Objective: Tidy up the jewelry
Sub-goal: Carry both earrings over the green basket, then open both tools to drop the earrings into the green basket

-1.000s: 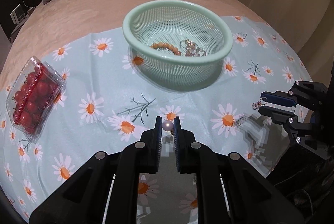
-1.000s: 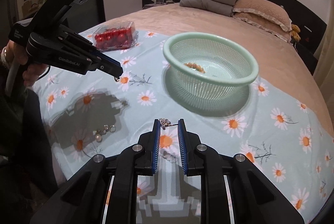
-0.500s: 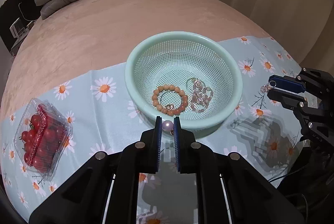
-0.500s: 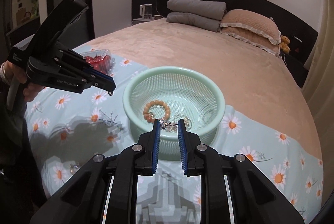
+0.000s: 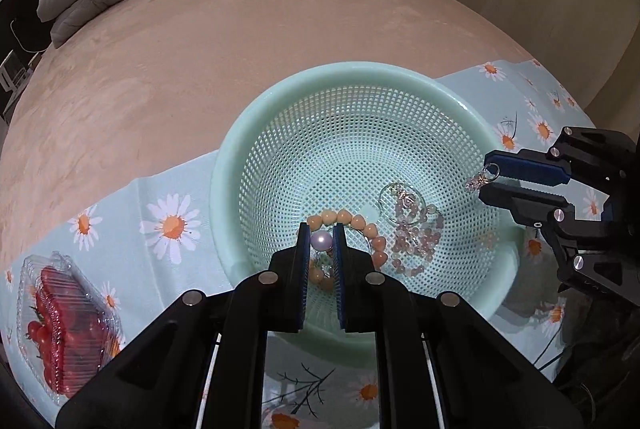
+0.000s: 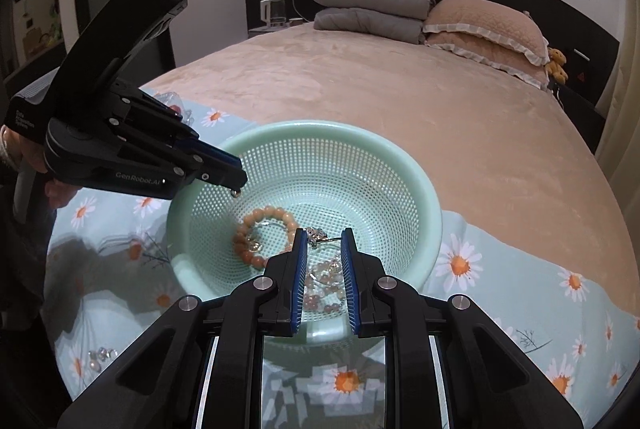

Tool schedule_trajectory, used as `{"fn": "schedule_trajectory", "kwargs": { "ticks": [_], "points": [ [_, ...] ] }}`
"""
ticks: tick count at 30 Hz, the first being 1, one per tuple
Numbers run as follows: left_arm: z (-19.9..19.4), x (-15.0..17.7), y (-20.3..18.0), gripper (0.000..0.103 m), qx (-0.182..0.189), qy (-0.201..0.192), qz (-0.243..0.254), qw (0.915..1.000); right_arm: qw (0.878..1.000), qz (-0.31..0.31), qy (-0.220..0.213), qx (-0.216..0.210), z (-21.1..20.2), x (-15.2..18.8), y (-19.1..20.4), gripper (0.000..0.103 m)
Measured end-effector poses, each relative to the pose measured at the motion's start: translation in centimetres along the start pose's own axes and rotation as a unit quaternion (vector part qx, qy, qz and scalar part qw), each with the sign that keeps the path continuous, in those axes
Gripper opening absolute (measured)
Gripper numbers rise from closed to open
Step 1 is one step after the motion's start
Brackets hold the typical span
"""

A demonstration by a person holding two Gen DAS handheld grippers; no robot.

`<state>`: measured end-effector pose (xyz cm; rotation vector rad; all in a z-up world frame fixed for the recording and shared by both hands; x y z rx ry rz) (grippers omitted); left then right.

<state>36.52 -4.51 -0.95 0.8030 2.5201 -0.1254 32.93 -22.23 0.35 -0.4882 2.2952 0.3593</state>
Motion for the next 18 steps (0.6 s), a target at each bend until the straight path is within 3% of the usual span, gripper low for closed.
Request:
{"fn": "schedule_trajectory", "kwargs": {
  "ticks": [9, 16, 17, 18],
  "points": [
    [4.0, -1.7, -0.3, 0.012, 0.010, 0.020, 0.006, 0.9997, 1.000, 0.008, 0.009, -0.007, 3.6, -0.4, -1.5, 0.016],
    [5.0, -2.4, -0.5, 0.013, -0.026, 0.035, 0.026, 0.9987, 1.000, 0.001, 0.005, -0.001, 3.7, -0.3, -1.3, 0.017],
    [4.7, -2.4, -0.3, 0.014, -0.027, 0.030, 0.021, 0.9989, 1.000, -0.001, 0.004, 0.005, 3.6, -0.3, -1.3, 0.018],
    [4.4, -2.4, -0.1, 0.024, -0.026, 0.025, 0.016, 0.9992, 1.000, -0.002, 0.001, 0.013, 3.4, -0.2, -1.3, 0.020]
  ]
}}
Point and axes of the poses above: each gripper's, at about its wrist camera, not at the fingertips, and z roughly the way its jaws point, y to its left, x to its underside, the point moved 1 cm from there along z, roughly the way its jaws point, and after that the axes turned 10 degrees about z, right-handed, at the moved point
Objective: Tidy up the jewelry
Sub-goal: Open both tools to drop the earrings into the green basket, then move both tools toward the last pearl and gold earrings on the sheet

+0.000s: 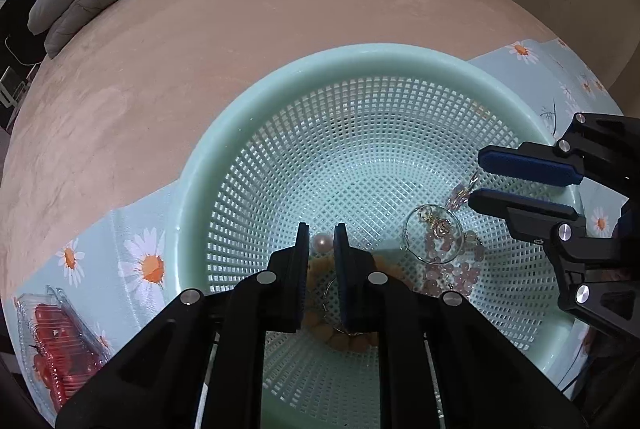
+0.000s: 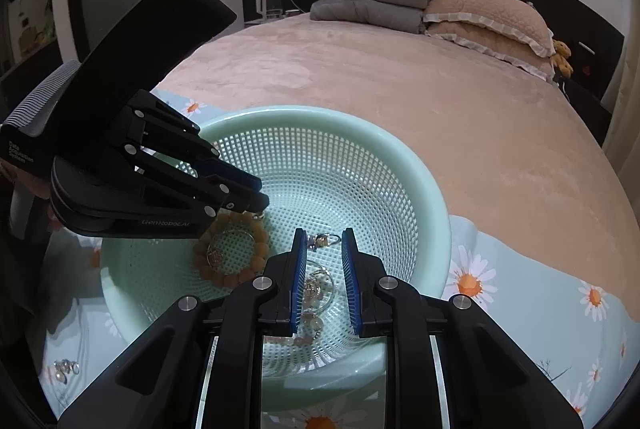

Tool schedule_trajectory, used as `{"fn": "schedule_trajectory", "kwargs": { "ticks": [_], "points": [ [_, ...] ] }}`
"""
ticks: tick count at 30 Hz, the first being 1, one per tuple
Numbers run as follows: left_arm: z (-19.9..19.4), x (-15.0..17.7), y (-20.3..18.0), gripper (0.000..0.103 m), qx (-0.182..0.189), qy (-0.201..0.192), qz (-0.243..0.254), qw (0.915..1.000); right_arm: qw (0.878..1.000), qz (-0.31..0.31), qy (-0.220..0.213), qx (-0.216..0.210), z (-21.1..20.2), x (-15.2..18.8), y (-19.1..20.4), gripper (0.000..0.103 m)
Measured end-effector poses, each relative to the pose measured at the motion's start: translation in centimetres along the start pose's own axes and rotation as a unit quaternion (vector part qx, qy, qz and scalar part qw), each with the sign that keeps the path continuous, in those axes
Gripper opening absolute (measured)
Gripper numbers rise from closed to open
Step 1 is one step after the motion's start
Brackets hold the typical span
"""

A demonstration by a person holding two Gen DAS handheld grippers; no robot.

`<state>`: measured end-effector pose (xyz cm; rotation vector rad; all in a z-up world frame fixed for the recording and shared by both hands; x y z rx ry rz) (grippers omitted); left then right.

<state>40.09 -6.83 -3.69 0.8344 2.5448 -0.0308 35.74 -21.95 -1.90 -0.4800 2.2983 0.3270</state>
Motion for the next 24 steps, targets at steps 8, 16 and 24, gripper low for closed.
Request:
{"fn": "schedule_trajectory", "kwargs": {
  "ticks": [8, 16, 24],
  "points": [
    [-4.5, 0.9, 1.5, 0.070, -0.018, -0.044, -0.032, 0.9984, 0.998, 0.028, -0.037, 0.052, -3.5, -0.5, -1.0, 0.068],
    [-9.3, 3.9, 1.4, 0.095, -0.065, -0.050, -0.049, 0.9954, 0.995, 0.037, -0.067, 0.067, -8.8, -0.1, 0.1, 0.086],
    [-11.6, 10.2, 0.0, 0.097, -0.065, -0.031, -0.068, 0.9950, 0.997, 0.004, -0.062, 0.049, -11.9, 2.3, 3.7, 0.088]
  ]
}}
Point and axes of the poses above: each gripper's, at about its wrist camera, not at the fingertips, and z roughly the way its jaws point, y to its left, x to its underside, the point moved 1 cm from there along z, roughly the way its jaws point, and after that the axes turned 10 degrees about z, right-handed, at the moved point
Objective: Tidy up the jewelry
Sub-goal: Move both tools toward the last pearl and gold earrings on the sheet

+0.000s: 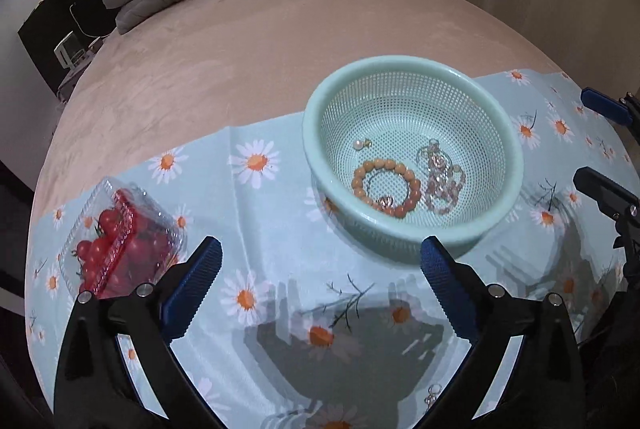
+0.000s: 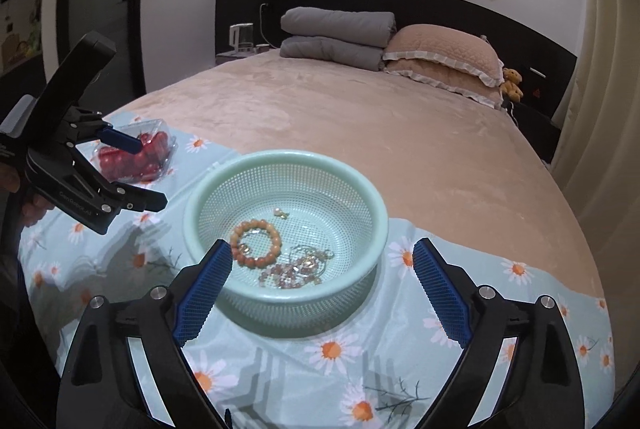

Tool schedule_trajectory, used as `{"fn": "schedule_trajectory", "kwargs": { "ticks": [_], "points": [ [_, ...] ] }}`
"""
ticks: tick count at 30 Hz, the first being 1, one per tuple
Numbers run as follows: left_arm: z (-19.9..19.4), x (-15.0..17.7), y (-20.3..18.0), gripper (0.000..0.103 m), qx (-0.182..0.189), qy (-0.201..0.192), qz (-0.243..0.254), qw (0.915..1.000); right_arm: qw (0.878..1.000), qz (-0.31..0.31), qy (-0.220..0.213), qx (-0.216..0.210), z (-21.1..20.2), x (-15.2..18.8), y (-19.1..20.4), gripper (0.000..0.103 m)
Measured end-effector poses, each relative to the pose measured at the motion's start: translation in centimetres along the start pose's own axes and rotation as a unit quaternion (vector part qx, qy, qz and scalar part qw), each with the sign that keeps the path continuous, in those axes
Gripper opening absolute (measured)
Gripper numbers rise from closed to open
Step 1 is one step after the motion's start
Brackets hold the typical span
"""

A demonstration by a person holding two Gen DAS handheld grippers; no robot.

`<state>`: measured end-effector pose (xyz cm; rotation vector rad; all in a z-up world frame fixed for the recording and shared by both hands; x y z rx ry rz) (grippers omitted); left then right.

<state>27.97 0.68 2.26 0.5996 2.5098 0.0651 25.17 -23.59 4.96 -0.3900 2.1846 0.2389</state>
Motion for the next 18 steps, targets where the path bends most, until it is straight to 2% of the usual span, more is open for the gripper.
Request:
{"fn": "schedule_trajectory", "kwargs": {
  "ticks": [3, 7, 12, 18],
  "points": [
    [-0.4, 2.9, -0.8, 0.097, 0.000, 0.008, -0.002, 1.0000, 1.000, -0.009, 0.008, -0.011, -0.5, 1.7, 1.5, 0.088],
    [0.2, 7.1, -2.5, 0.097, 0.006, 0.028, 0.002, 0.9996, 0.999, -0.022, 0.027, -0.036, 0.0, 5.7, 3.9, 0.088],
    [1.6, 12.4, -3.9, 0.097, 0.039, 0.054, -0.020, 0.9975, 0.994, -0.050, 0.070, -0.068, 1.7, 10.7, 7.1, 0.088],
    [1.8, 15.2, -5.2, 0.097, 0.058, 0.059, -0.024, 0.9963, 0.990, -0.063, 0.085, -0.090, 2.7, 13.3, 9.6, 0.088]
  ]
}}
Point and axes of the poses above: each gripper's, at about its wrist camera, not at the fingertips, and z roughly the way its jaws point, y to its left, x to its underside, the point moved 1 cm from there along z, roughly the way its jaws point, and after that the axes turned 10 degrees about z, right-handed, at the moved point
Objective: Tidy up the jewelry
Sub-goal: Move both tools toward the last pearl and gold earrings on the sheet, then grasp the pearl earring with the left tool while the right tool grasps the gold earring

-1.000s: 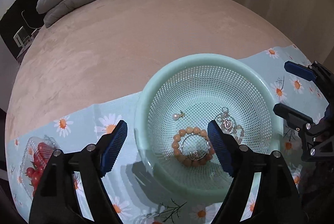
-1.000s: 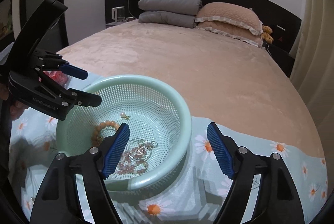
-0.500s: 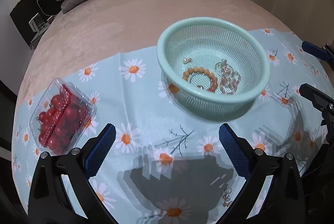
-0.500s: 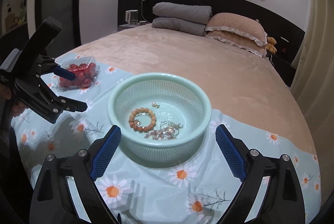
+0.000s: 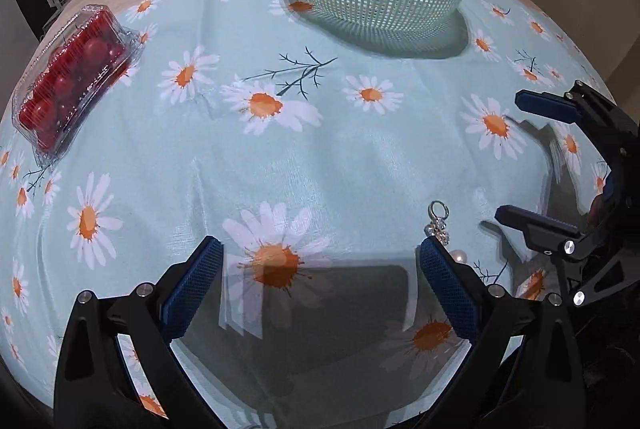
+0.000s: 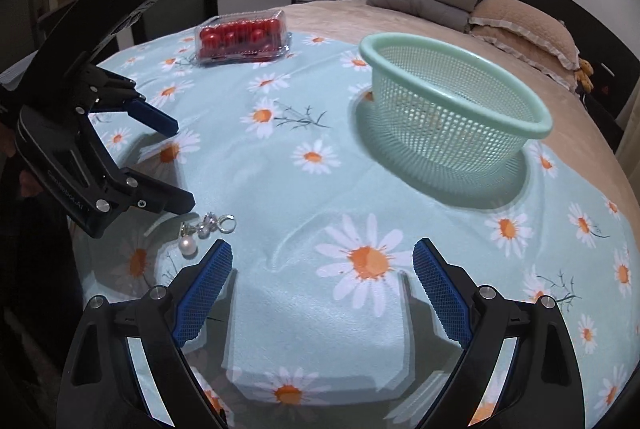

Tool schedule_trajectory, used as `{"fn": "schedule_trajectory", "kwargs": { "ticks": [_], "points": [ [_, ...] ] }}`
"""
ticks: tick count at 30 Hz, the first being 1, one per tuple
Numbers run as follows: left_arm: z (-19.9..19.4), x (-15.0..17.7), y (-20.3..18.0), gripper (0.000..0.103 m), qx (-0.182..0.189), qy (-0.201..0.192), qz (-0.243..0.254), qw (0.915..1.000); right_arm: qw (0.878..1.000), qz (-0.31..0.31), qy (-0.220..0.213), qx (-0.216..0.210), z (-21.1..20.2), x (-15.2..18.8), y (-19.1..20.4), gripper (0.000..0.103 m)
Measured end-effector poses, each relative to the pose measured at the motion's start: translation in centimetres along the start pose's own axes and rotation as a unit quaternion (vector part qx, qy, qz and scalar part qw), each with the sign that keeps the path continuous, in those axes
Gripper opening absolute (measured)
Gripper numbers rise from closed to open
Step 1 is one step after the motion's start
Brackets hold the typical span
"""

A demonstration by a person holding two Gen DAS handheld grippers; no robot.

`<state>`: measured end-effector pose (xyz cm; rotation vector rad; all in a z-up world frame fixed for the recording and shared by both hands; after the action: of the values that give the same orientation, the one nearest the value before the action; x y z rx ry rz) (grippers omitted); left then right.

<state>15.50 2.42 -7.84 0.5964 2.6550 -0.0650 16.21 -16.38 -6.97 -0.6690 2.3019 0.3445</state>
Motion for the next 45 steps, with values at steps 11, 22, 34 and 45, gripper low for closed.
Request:
{"fn": "schedule_trajectory", "kwargs": {
  "ticks": [11, 22, 34, 45],
  "points": [
    [-0.5, 0.0, -2.1, 0.097, 0.017, -0.011, 0.029, 0.9994, 1.000, 0.011, 0.006, 0.008, 0.4, 0.4, -0.6, 0.088],
    [1.0, -0.2, -3.8, 0.092, -0.004, 0.004, 0.062, 0.9980, 1.000, 0.020, 0.007, 0.011, 0.3, 0.8, -1.6, 0.088],
    [-0.1, 0.2, -1.3, 0.031, -0.002, 0.000, 0.021, 0.9998, 1.000, 0.013, -0.004, 0.002, 0.2, 0.8, -0.6, 0.088],
    [-1.2, 0.9, -0.7, 0.062, -0.007, -0.006, 0.003, 1.0000, 0.998, -0.005, 0.007, -0.055, 1.2, 0.0, 0.7, 0.011]
  ]
}}
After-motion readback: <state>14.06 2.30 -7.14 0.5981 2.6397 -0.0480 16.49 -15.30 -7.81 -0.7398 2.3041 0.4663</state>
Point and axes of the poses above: each gripper's, at about its wrist camera, not at the fingertips, and z roughly the way its jaws point, y to its left, x to its underside, the point moved 1 cm from there along z, roughly the way its jaws point, and after that the axes turned 10 degrees about z, right-handed, at the moved point
